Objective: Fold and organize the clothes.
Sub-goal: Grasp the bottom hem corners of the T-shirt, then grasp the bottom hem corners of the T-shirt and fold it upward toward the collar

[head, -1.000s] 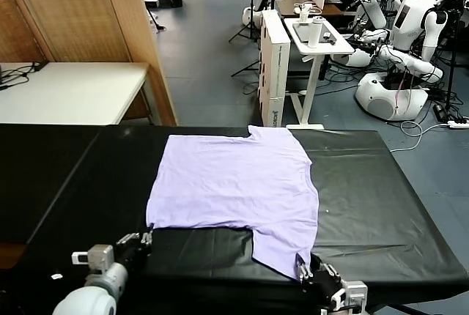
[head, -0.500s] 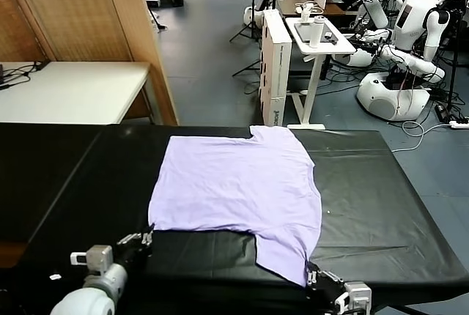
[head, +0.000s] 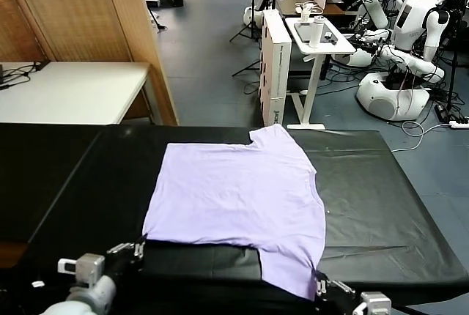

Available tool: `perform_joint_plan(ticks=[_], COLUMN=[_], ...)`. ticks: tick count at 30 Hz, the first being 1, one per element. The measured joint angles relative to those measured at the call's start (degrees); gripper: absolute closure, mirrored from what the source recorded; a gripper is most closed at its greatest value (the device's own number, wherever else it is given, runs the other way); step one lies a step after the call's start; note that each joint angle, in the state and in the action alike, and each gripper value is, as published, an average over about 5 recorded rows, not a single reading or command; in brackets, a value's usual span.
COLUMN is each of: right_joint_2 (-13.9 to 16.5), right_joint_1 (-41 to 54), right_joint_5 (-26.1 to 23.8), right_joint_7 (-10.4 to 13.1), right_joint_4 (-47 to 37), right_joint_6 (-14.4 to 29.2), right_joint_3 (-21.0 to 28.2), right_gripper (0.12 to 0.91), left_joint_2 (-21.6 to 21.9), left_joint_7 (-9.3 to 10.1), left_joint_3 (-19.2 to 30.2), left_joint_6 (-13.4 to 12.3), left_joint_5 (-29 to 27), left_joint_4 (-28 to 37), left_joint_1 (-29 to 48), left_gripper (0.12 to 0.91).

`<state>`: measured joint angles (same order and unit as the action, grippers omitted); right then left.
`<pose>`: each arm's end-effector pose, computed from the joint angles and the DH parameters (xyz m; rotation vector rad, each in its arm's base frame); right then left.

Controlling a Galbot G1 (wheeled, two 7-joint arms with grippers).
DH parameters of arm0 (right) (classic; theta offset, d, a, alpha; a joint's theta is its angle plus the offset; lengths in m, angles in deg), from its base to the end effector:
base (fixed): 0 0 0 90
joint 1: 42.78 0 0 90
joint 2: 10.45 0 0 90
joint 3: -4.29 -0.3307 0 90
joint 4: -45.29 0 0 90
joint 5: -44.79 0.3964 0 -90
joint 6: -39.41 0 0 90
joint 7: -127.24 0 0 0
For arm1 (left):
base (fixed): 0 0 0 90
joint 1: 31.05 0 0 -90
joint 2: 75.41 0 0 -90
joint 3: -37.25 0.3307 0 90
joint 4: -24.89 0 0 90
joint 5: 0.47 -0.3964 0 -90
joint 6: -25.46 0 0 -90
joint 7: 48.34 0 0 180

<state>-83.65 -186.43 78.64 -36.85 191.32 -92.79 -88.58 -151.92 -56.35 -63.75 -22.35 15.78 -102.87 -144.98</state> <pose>0.1322 -0.0112 -0.1774 0.1044 -2.3628 -0.2196 0.2521 0.0787 -0.1902 -0.1694 -2.6646 0.0245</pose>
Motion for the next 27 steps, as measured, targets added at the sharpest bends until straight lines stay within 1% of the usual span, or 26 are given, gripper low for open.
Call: perform_joint_plan(ticks=[3,8,12,21,27], right_joint_2=[0.11,0.38,0.78,1.57,1.3], right_joint_1=[0.76,3.61,6.86,15.75,21.78], right_joint_5=[2.2,4.9,6.15,6.38,5.0], right_joint_7=[0.01,-0.04,-0.11,-0.12,-0.6], right_joint_4=[0.81,0.74,-0.37,-6.35,-12.37], right_joint_6=[1.58,7.61,11.0,12.91,13.89], right_joint_3=[-1.35,-3.23,-3.99,-3.43,-1.81], right_gripper=[0.886,0.886,0.886,0.886,0.886], left_joint_2=[0.17,0.43,0.81,1.09,0.85], left_joint_7=[0.24,0.56,0.85,1.03,1.08], left_joint_3=[0.67,1.44,1.7,2.1,2.27], left_joint_6=[0.0,0.0,0.0,0.0,0.0], left_joint_5=[0.16,0.3,0.24,-0.12,-0.23], left_joint_4=[2.43,5.99,8.45,11.6,12.21], left_joint_1=[2.38,5.68,7.6,9.56,9.73], left_gripper=[0.884,0.884,0.884,0.884,0.884])
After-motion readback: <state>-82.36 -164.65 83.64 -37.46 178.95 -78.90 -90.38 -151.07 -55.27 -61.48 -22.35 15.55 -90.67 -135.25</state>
